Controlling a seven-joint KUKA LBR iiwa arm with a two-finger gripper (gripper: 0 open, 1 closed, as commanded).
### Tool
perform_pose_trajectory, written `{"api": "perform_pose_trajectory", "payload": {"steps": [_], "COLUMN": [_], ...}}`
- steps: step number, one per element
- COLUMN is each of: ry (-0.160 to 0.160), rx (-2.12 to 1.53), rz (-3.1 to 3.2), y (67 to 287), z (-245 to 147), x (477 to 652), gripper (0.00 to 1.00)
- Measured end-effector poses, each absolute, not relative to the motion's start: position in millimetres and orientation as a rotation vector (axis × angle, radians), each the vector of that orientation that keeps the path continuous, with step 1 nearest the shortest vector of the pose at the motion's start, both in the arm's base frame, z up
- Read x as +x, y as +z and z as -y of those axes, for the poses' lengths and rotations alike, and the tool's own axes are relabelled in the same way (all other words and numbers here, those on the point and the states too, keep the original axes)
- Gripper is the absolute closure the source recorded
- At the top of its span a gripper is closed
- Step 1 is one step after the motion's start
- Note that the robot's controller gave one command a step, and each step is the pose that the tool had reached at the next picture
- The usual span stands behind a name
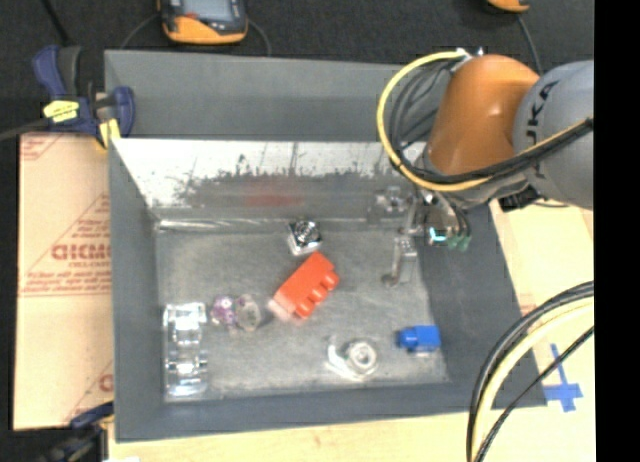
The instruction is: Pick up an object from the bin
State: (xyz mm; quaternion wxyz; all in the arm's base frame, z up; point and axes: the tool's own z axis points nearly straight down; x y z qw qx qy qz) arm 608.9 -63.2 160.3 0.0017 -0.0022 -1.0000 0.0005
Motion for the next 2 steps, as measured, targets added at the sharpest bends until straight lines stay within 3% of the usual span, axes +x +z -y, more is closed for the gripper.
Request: {"api": "perform_pose_trajectory", "payload": {"steps": [1,2], "ry": [-0.002,-0.002], "rx": [0.219,0.454], "rz": [3.132,3.111], "y": [67,71], "z": [23,-29], "x": [594.8,577.0], "gripper": [0.0,0.0]}}
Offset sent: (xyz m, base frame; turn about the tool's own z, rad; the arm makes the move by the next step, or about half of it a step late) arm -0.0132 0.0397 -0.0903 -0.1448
